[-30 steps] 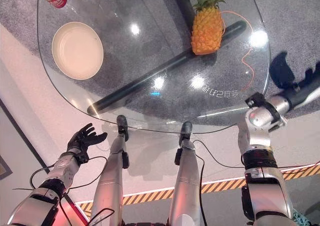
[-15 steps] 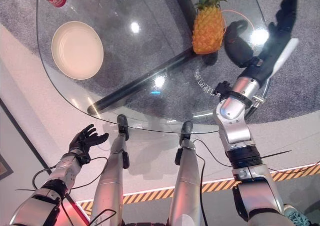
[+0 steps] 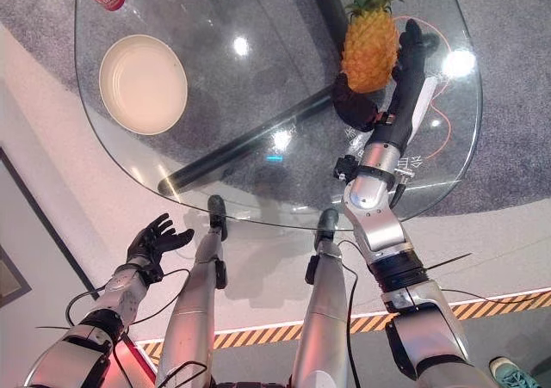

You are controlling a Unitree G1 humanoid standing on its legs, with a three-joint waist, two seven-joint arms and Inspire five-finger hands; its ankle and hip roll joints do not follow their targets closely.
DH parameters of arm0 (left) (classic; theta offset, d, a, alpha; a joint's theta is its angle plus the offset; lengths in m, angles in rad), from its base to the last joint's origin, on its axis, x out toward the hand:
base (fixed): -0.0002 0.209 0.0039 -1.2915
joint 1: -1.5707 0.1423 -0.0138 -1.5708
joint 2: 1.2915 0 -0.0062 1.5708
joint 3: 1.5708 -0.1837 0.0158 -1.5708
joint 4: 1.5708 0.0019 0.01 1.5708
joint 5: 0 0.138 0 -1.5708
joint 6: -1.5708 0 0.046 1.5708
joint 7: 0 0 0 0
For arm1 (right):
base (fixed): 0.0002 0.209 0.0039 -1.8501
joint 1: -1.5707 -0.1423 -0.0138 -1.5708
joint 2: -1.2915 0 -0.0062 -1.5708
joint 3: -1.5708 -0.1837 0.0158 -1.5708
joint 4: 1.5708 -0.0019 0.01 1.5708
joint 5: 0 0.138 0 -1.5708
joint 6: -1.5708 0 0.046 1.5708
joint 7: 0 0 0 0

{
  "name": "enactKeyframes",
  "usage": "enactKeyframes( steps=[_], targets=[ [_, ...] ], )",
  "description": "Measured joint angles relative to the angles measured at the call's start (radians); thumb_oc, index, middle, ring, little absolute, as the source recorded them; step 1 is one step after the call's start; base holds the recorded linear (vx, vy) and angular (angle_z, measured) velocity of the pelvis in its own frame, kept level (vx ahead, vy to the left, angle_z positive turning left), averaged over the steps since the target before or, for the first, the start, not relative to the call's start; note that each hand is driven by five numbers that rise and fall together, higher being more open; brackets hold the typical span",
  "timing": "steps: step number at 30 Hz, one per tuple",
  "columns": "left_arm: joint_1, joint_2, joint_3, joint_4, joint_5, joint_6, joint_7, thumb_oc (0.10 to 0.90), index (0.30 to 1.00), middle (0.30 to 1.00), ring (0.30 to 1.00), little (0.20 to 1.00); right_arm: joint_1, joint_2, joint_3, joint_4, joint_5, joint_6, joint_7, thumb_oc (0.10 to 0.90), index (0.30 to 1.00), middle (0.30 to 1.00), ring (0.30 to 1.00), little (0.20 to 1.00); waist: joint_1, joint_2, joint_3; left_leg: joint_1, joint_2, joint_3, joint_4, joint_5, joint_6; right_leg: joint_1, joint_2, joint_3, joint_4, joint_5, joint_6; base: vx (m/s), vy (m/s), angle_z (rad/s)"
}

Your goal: Pick up the fruit to the plate

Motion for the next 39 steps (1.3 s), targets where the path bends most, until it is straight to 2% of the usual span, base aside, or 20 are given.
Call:
enactKeyframes(
  steps=[13, 17, 22, 32, 39],
  targets=[
    [0.001, -0.033, -0.002, 0.001, 0.000, -0.002, 0.001, 0.800, 0.900, 0.900, 0.900, 0.900, -0.020, -0.002, 0.001, 0.001, -0.004, 0.045, -0.016, 0.800, 0.900, 0.900, 0.900, 0.900, 0.000, 0.010, -0.001, 0.001, -0.002, 0.000, -0.001, 0.001, 0.000, 0.002, -0.002, 0.000, 0.002, 0.000, 0.001, 0.00, 0.000, 0.00],
    [0.001, -0.033, -0.004, 0.001, 0.000, -0.002, 0.001, 0.800, 0.900, 0.900, 0.900, 0.900, -0.047, -0.004, 0.009, 0.014, -0.016, 0.087, -0.062, 0.800, 0.900, 0.900, 0.900, 0.900, 0.000, 0.028, 0.000, 0.002, -0.005, 0.000, -0.001, 0.002, 0.002, 0.003, -0.005, 0.000, 0.002, 0.001, 0.003, 0.00, 0.000, 0.00],
    [0.001, -0.033, -0.016, 0.001, 0.000, -0.002, 0.001, 0.800, 0.900, 0.900, 0.900, 0.900, -0.085, -0.006, 0.016, 0.057, -0.044, 0.123, -0.118, 0.800, 0.900, 0.900, 0.900, 0.900, 0.003, 0.028, 0.000, 0.004, -0.008, 0.000, -0.001, 0.003, 0.003, 0.005, -0.008, 0.000, 0.002, 0.001, 0.004, 0.00, 0.000, 0.00],
    [0.001, -0.034, -0.040, 0.004, 0.000, 0.006, 0.000, 0.800, 0.900, 0.900, 0.900, 0.900, -0.148, -0.008, 0.036, 0.154, -0.038, 0.137, -0.159, 0.800, 0.900, 0.900, 0.900, 0.900, 0.024, 0.029, 0.000, 0.004, -0.014, -0.001, -0.002, 0.004, 0.005, 0.007, -0.013, -0.001, 0.002, 0.001, 0.006, 0.00, 0.003, 0.01],
    [0.001, -0.033, -0.040, 0.004, 0.000, 0.009, -0.001, 0.800, 0.900, 0.900, 0.900, 0.900, -0.186, -0.008, 0.043, 0.211, 0.011, 0.149, -0.160, 0.800, 0.900, 0.900, 0.900, 0.900, 0.032, 0.029, 0.000, 0.004, -0.017, -0.001, -0.002, 0.006, 0.007, 0.008, -0.016, -0.001, 0.002, 0.002, 0.009, 0.00, 0.000, 0.00]
  ],
)
